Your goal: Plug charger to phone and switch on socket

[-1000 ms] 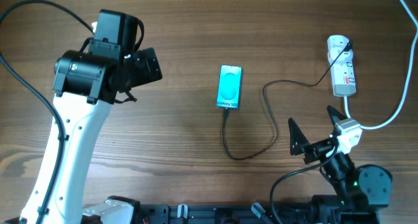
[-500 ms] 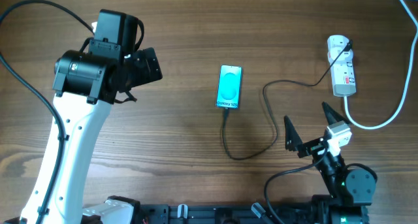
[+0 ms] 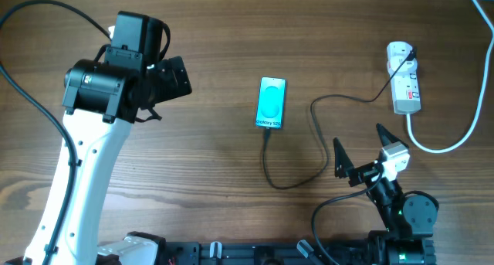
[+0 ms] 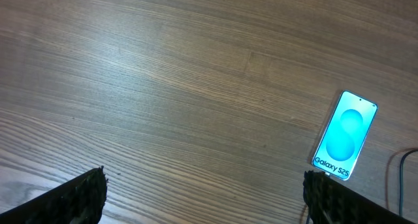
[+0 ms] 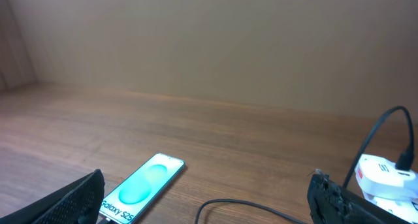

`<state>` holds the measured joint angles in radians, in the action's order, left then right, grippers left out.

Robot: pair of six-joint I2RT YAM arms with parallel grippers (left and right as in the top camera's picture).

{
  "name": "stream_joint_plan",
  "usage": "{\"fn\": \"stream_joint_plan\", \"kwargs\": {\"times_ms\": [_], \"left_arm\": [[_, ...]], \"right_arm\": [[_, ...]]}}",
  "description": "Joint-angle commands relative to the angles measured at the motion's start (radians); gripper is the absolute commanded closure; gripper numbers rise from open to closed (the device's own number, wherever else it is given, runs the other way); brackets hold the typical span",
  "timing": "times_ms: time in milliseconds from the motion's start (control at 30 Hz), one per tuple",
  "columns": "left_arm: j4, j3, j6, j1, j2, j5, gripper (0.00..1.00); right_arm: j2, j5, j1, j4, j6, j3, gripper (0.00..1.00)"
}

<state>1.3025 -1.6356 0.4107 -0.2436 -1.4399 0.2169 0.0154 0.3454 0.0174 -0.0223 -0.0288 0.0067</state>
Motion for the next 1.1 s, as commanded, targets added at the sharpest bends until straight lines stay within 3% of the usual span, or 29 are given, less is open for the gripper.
{"fn": "stream_joint_plan", "kwargs": {"times_ms": [0, 367, 633, 1067], "left_arm": [[0.0, 0.0, 0.016, 0.0, -0.003, 0.016, 0.0], [0.0, 0.0, 0.016, 0.0, -0.003, 0.016, 0.0], [0.0, 0.0, 0.016, 0.0, -0.003, 0.016, 0.0], [0.0, 0.0, 0.016, 0.0, -0.003, 0.016, 0.0]], "right_arm": [[-0.012, -0.042, -0.005, 0.002, -0.037, -0.002, 0.0], [-0.012, -0.068, -0.005, 0.007, 0.036, -0.001, 0.0], [-0.012, -0.129, -0.005, 0.014, -0.032, 0.0, 0.0], [-0.012, -0.108, -0.005, 0.013, 0.026, 0.0, 0.0]]}}
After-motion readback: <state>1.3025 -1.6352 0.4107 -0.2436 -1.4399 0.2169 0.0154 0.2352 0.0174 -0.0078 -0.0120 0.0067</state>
